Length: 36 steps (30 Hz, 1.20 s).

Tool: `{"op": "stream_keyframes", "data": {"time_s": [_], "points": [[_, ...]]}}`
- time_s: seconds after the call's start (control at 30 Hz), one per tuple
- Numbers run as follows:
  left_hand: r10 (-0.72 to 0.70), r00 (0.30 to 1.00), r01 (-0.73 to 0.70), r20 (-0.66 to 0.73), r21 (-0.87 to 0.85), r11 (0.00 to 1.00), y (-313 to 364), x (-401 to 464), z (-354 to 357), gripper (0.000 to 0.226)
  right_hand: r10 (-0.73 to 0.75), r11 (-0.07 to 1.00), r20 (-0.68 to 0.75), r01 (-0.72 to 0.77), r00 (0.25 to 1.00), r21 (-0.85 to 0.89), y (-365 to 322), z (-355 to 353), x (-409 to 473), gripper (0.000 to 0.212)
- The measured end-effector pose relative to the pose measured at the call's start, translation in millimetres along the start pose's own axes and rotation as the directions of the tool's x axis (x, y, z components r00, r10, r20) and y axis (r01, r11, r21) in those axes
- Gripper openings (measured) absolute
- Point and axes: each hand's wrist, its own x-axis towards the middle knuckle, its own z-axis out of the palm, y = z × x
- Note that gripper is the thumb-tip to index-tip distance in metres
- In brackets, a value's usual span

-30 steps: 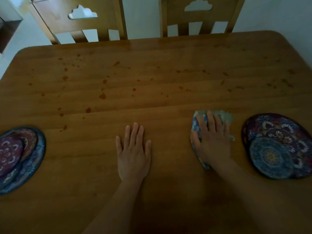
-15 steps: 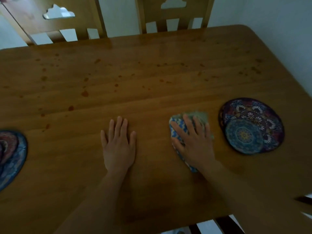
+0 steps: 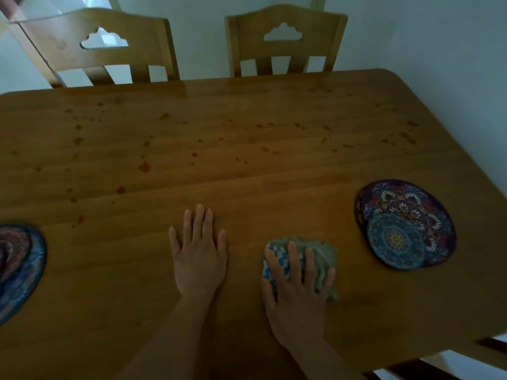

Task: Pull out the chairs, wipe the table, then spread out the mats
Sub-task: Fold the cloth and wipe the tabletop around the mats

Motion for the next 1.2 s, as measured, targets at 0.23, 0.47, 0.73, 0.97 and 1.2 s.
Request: {"op": "stream_keyframes", "data": {"time_s": [0.23, 0.47, 0.73, 0.97, 1.2], "points": [[-0.002, 1.0, 0.002, -0.008, 0.01, 1.0, -1, 1, 4, 0.063, -0.169, 0.985, 0.014, 0.169, 0.986, -0.024, -4, -13, 89, 0.054], [-0.005, 1.0, 0.006, -0.008, 0.015, 1.0, -2, 3, 4, 0.06, -0.042, 0.999, -0.012, 0.042, 0.999, 0.017, -36, -27, 164, 0.056], [-0.016, 1.0, 0.016, 0.0, -0.122, 0.992, -2, 0, -9, 0.073, -0.452, 0.892, -0.007, 0.452, 0.892, -0.026, -42, -6, 92, 0.053], [0.003, 0.998, 0.0, 0.056, -0.066, 0.998, -4, 1, -9, 0.066, -0.347, 0.929, 0.064, 0.352, 0.936, -0.114, 67, -19, 60, 0.057], [0.005, 0.999, -0.001, 0.047, -0.092, 0.996, -7, 1, -6, 0.064, 0.043, 0.999, -0.061, -0.044, 0.997, -0.019, -10, -12, 92, 0.061]]}}
